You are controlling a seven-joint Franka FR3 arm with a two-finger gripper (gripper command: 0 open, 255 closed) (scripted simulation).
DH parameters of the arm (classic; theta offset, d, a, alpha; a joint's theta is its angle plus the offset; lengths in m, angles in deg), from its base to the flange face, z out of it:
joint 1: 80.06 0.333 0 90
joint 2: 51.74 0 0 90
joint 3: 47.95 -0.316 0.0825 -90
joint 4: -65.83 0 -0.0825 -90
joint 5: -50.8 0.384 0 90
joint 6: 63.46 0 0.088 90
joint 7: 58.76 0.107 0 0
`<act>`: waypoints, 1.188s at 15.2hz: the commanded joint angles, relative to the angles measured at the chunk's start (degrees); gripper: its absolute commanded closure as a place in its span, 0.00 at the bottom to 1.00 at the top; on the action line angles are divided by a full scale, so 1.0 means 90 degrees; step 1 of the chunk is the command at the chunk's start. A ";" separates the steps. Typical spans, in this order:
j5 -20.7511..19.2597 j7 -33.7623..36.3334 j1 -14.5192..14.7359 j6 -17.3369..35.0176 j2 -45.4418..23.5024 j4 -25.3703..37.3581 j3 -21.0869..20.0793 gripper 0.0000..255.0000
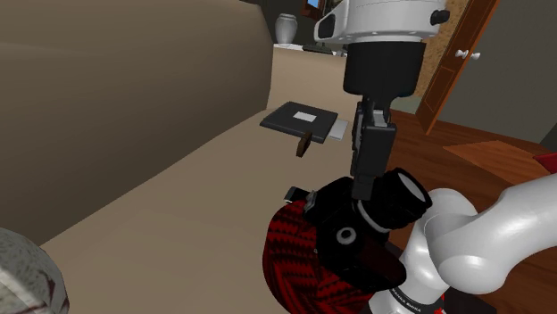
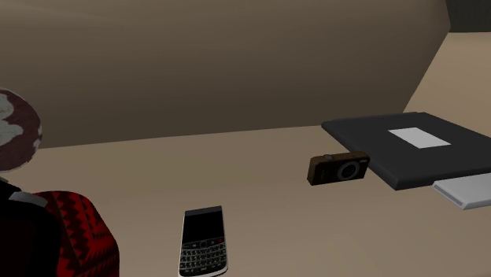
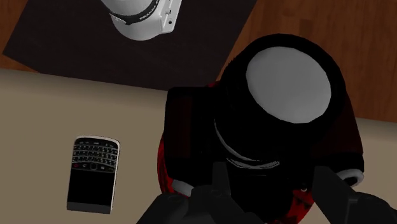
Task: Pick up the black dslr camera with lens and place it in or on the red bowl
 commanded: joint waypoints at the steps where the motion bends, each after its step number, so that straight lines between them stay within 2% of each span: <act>1: 0.0013 0.0001 0.0014 -0.0014 -0.0020 -0.0032 -0.0024 1.00; 2: 0.0010 -0.0003 0.0013 -0.0009 -0.0022 -0.0037 -0.0022 0.00; 7: 0.0013 0.0001 0.0014 -0.0014 -0.0020 -0.0032 -0.0024 0.00; 11: -0.0118 0.0131 -0.0070 -0.0680 -0.0559 0.1162 0.0068 0.00; 18: -0.0118 0.0131 -0.0069 -0.0679 -0.0559 0.1162 0.0069 0.00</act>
